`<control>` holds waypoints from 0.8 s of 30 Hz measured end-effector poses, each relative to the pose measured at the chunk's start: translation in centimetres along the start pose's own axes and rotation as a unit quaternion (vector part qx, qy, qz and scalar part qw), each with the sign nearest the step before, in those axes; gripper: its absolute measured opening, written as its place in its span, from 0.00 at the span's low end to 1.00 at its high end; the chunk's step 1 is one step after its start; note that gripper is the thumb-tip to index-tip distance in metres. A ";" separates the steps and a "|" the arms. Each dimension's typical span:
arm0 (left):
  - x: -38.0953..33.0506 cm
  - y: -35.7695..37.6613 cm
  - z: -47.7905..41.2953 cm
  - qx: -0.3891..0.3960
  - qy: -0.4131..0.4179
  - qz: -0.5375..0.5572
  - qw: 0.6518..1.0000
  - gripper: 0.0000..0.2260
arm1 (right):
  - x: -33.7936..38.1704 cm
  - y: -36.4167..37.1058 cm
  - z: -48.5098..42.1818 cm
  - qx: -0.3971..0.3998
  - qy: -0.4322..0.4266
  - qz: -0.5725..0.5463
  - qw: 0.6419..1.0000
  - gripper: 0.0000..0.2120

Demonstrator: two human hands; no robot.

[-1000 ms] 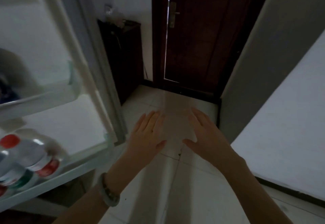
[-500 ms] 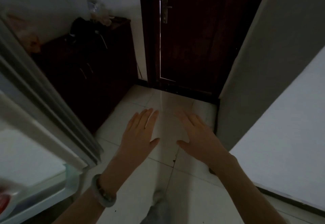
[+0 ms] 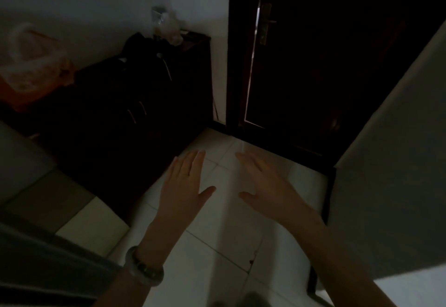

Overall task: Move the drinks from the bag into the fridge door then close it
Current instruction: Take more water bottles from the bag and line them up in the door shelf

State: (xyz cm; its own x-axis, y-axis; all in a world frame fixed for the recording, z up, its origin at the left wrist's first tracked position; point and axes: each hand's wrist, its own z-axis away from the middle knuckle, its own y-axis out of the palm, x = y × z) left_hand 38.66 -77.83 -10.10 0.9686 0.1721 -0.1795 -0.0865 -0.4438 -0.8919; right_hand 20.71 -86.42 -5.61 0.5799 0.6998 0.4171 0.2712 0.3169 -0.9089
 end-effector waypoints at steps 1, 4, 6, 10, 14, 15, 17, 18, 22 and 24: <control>0.3 0.2 -0.9 -0.003 -0.008 -0.003 1.000 0.37 | -0.4 -0.2 -1.4 0.006 -0.007 0.000 1.000 0.39; 1.5 0.6 -3.9 -0.015 -0.035 -0.020 0.999 0.37 | -1.4 -0.6 -5.9 0.026 -0.036 -0.011 0.999 0.39; 2.3 1.0 -6.1 -0.019 -0.054 -0.038 0.998 0.37 | -2.1 -1.0 -9.2 0.041 -0.060 -0.015 0.997 0.39; 3.8 2.6 -9.8 -0.019 -0.104 -0.077 0.991 0.38 | -3.7 -2.2 -15.8 0.053 -0.121 -0.009 0.991 0.39; 4.6 4.1 -13.2 -0.018 -0.163 -0.105 0.981 0.39 | -5.3 -3.8 -21.8 0.081 -0.185 -0.002 0.979 0.38; 4.8 4.3 -14.0 -0.023 -0.173 -0.113 0.978 0.39 | -5.6 -4.0 -23.2 0.088 -0.200 0.001 0.976 0.38; 5.1 4.6 -15.2 -0.035 -0.196 -0.123 0.972 0.39 | -5.8 -4.3 -26.0 0.092 -0.232 0.011 0.968 0.38; 5.3 4.7 -15.8 -0.037 -0.210 -0.127 0.969 0.39 | -5.7 -4.3 -27.1 0.094 -0.247 0.017 0.964 0.38; 7.3 4.9 -17.2 -0.039 -0.260 -0.145 0.954 0.39 | -4.9 -3.6 -31.3 0.117 -0.296 0.018 0.948 0.38; 8.7 4.9 -17.7 -0.041 -0.279 -0.148 0.948 0.39 | -4.3 -3.0 -33.5 0.127 -0.317 0.007 0.940 0.38</control>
State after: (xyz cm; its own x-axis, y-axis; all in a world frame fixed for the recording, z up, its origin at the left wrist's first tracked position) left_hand 50.82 -94.10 -8.71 0.6723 0.7272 -0.1386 0.2095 -0.3665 -0.9065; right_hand 43.16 -111.81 -4.47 -0.0144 0.9205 0.3905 0.0279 0.3907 -0.9201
